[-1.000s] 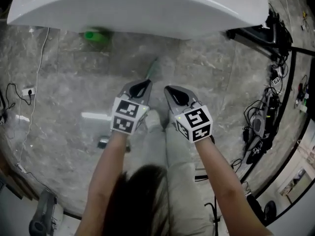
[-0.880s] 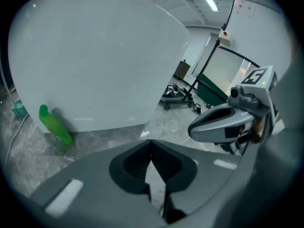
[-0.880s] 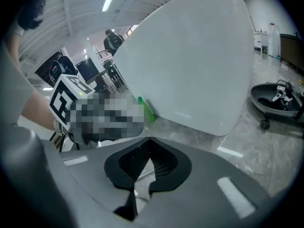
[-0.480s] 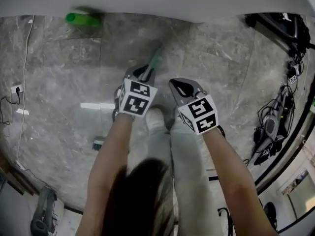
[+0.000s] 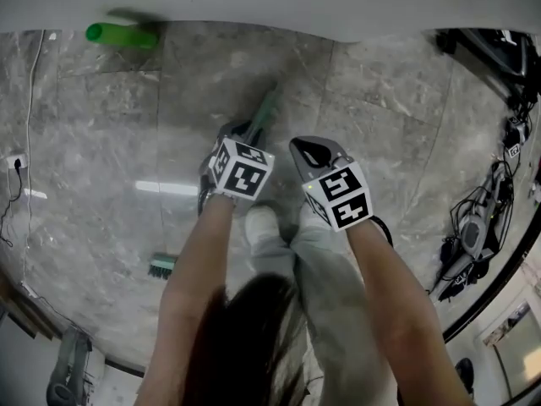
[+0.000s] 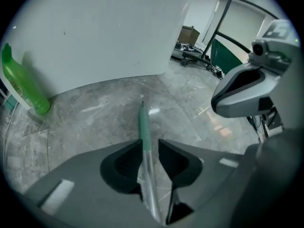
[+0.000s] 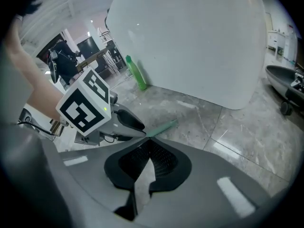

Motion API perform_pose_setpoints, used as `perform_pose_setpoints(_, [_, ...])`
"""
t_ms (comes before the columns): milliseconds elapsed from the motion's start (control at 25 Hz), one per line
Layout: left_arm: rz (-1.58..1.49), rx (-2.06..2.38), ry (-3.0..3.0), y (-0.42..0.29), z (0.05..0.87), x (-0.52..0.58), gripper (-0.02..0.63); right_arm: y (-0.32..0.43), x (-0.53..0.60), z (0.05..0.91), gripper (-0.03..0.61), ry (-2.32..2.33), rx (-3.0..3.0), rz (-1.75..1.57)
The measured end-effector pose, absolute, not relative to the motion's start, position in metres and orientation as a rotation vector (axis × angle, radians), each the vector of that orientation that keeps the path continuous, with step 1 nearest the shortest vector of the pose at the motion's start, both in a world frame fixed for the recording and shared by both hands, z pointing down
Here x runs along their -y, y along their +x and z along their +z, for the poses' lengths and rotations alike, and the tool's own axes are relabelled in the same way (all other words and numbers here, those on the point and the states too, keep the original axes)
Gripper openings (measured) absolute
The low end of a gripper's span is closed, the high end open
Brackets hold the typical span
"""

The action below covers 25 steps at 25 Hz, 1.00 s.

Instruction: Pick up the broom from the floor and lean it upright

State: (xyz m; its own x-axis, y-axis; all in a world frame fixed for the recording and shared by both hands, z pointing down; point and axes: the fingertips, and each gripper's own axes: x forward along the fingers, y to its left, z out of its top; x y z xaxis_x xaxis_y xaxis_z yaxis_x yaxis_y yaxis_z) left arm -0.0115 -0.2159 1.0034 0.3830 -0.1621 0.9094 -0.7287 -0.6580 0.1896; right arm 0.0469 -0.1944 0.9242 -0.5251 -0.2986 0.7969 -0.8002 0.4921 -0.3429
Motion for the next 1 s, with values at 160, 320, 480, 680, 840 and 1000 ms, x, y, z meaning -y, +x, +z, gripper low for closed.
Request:
perform_pose_setpoints(160, [1.310,0.774,2.047,-0.005,1.022,0.222,0.107,0.051,0.204,0.932,0.002,0.881,2.070,0.918])
perform_pose_setpoints(320, [1.392,0.788,2.025,-0.005,1.034,0.227,0.110,0.056,0.208,0.935,0.002,0.886,2.073,0.910])
perform_pose_setpoints(480, [1.436,0.812,1.993,-0.005,1.042,0.230,0.098,0.062,0.209,0.941,0.002,0.871,2.065,0.890])
perform_pose_setpoints(680, [1.404,0.847,1.942,-0.007,1.042,0.231,0.086,0.066,0.209,0.937,0.002,0.883,2.067,0.896])
perform_pose_setpoints(840, [1.365,0.878,1.929,-0.011,1.031,0.235,0.083,0.062,0.201,0.926,0.002,0.867,2.076,0.911])
perform_pose_setpoints(1000, [1.342,0.910,1.953,-0.014,1.009,0.237,0.082,0.060,0.192,0.910,0.002,0.842,2.082,0.911])
